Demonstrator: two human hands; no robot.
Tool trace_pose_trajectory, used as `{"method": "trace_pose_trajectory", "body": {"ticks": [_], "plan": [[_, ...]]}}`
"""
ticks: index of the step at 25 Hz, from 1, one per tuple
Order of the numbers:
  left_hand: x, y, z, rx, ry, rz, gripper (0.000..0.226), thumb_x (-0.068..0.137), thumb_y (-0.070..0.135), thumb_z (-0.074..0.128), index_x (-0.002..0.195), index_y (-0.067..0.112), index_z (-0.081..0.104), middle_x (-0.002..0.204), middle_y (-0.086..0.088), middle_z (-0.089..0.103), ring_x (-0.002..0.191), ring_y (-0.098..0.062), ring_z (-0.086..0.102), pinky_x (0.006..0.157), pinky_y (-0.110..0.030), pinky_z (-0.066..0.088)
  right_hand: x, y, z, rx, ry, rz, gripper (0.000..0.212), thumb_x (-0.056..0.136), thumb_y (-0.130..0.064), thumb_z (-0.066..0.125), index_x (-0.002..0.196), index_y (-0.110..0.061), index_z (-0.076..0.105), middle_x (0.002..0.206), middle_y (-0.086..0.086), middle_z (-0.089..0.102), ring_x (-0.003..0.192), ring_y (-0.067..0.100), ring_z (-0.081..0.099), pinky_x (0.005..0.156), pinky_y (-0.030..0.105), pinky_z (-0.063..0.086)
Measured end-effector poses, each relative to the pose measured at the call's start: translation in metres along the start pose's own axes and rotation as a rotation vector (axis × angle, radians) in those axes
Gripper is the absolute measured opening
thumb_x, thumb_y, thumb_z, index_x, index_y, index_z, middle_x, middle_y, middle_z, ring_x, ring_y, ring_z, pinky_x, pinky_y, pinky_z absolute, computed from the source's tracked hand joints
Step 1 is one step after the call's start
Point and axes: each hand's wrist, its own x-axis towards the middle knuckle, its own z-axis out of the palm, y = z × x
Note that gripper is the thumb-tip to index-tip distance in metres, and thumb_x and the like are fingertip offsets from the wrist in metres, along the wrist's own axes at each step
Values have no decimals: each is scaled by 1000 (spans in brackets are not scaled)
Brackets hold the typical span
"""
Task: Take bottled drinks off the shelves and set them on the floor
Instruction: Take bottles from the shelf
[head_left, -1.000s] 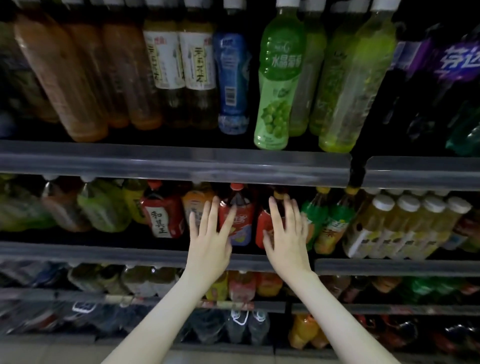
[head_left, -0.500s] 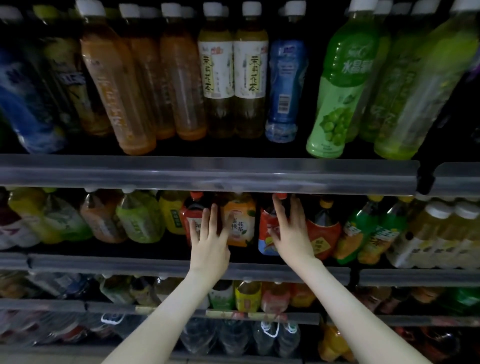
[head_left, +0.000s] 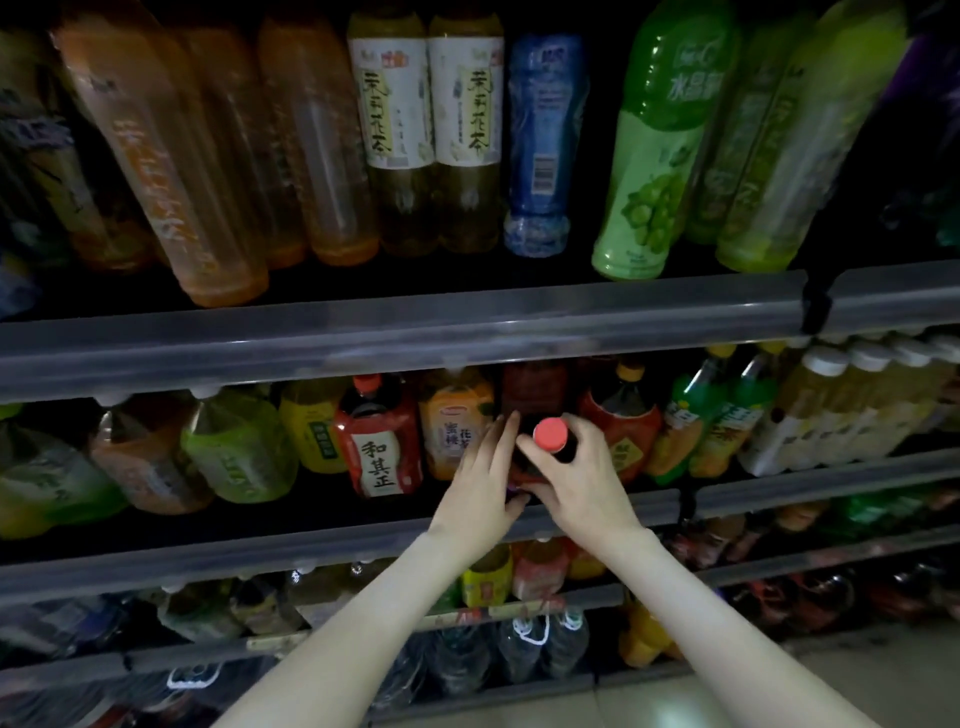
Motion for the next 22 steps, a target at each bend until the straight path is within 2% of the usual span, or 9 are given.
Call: {"method": "trace_pose_trajectory", "body": {"ticks": [3, 5, 7, 8, 10, 12, 17, 20, 22], "plan": [[9, 1, 4, -205, -38, 1, 93, 81, 20, 73, 150, 18, 11, 153, -11, 22, 142, -26, 24, 112, -35, 32, -13, 5, -10, -101, -4, -208, 74, 78, -16, 77, 139, -30, 38, 136, 29, 45, 120, 43, 42, 97, 53, 44], [13, 3, 5, -183, -15, 2, 86, 80, 20, 75, 147, 14, 23, 147, -15, 35, 133, -30, 39, 102, -33, 41, -13, 8, -22, 4, -31, -182, 76, 85, -16, 70, 146, -32, 28, 148, 22, 34, 133, 36, 37, 106, 46, 39], [15, 11, 7, -123, 22, 7, 81, 81, 22, 74, 146, 11, 27, 144, -17, 39, 128, -33, 45, 94, -33, 45, -9, 13, -38, 125, -60, -115, 65, 94, -22, 58, 150, -26, 25, 151, 4, 30, 136, 13, 31, 112, 32, 33], [16, 16, 7, -102, 40, 19, 81, 81, 23, 73, 146, 11, 27, 143, -17, 40, 126, -33, 47, 92, -34, 46, -5, 16, -47, 141, -25, -106, 60, 94, -31, 55, 148, -22, 31, 145, 2, 39, 131, 10, 36, 108, 27, 37], [17, 24, 8, -55, 53, 42, 81, 81, 26, 73, 146, 14, 27, 142, -15, 43, 122, -34, 50, 89, -36, 49, 0, 24, -57, 113, 13, -111, 51, 88, -46, 55, 129, -16, 53, 114, 4, 55, 106, 18, 50, 86, 29, 48], [16, 33, 7, -12, 60, 41, 80, 79, 29, 73, 146, 17, 29, 139, -11, 48, 117, -33, 54, 82, -37, 52, 5, 28, -70, 130, -27, -29, 39, 86, -50, 57, 105, -16, 57, 95, 0, 56, 86, 20, 55, 69, 32, 50], [19, 72, -9, -17, 58, -1, 89, 76, 34, 72, 148, 31, 19, 144, -1, 42, 123, -24, 49, 84, -27, 44, 8, 36, -96, 411, 57, 187, 20, 86, -27, 64, 82, -19, 46, 70, -7, 51, 63, 11, 51, 61, 30, 45], [31, 83, -15, -219, -193, -34, 93, 76, 46, 73, 146, 43, 13, 144, 7, 43, 121, -13, 51, 89, -22, 42, 10, 53, -112, 501, 93, 405, 22, 85, -25, 66, 73, -21, 48, 62, -7, 50, 56, 6, 46, 57, 23, 39], [37, 87, -9, -339, -302, 10, 85, 77, 50, 70, 146, 40, 20, 147, 8, 39, 128, -6, 41, 98, -18, 34, 4, 65, -122, 476, 23, 485, 22, 84, -28, 68, 71, -23, 50, 64, -6, 52, 58, 6, 48, 56, 22, 37]]}}
